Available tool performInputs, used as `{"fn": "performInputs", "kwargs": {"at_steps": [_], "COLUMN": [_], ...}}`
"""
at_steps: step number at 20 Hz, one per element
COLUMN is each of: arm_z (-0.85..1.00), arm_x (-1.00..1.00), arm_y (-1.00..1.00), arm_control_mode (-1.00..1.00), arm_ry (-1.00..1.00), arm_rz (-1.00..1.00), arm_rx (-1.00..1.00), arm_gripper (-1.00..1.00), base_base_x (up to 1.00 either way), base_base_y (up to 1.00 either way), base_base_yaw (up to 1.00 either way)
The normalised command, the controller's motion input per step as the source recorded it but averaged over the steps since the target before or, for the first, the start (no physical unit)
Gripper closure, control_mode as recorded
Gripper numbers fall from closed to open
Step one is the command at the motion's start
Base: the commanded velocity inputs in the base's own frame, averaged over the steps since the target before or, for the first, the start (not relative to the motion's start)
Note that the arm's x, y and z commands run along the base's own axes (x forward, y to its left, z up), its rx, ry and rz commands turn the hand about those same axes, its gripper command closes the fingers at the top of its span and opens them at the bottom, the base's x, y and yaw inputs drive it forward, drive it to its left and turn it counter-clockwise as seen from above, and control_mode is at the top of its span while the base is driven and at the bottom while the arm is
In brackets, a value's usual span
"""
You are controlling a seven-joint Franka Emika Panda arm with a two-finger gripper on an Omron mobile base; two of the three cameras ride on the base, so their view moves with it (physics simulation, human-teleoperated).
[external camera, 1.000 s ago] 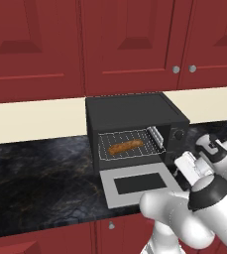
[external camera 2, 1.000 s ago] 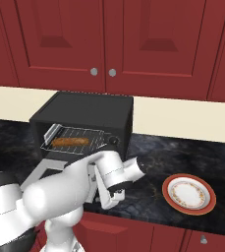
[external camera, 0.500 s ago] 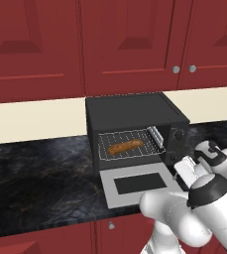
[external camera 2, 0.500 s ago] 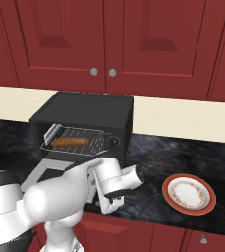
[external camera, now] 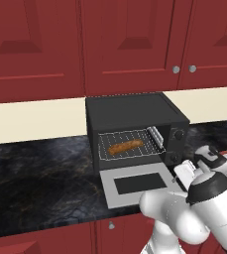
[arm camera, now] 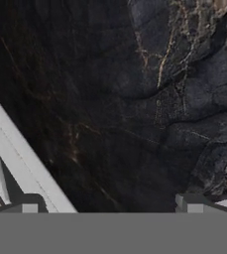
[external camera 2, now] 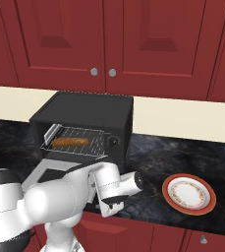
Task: Pull the toaster oven rack outwards. Pick up the baguette from the plate and place it on the toaster oven rack. Close the toaster oven door fully and set the temperature to the lowest setting.
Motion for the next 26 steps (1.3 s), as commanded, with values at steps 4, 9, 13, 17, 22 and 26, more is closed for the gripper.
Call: {"fn": "performInputs", "kwargs": {"at_steps": [4, 9, 13, 17, 22, 26], "arm_z": [-0.03, 0.0, 0.0, -0.01, -0.04, -0.03], "arm_x": [0.12, 0.17, 0.21, 0.22, 0.17, 0.13], "arm_y": [0.0, 0.0, 0.0, 0.0, 0.04, 0.21], "arm_control_mode": [-1.0, -1.0, -1.0, -1.0, -1.0, -1.0], "arm_ry": [-0.05, -0.04, -0.01, 0.0, 0.0, 0.0], "arm_rz": [0.0, 0.0, 0.0, 0.0, 0.0, 0.0], "arm_rx": [0.01, 0.03, 0.03, 0.03, 0.02, 0.01], "arm_gripper": [-1.0, -1.0, -1.0, -1.0, -1.0, -1.0], "base_base_x": [0.0, 0.0, 0.0, 0.0, 0.0, 0.0], "base_base_y": [0.0, 0.0, 0.0, 0.0, 0.0, 0.0], "base_base_yaw": [0.0, 0.0, 0.0, 0.0, 0.0, 0.0]}}
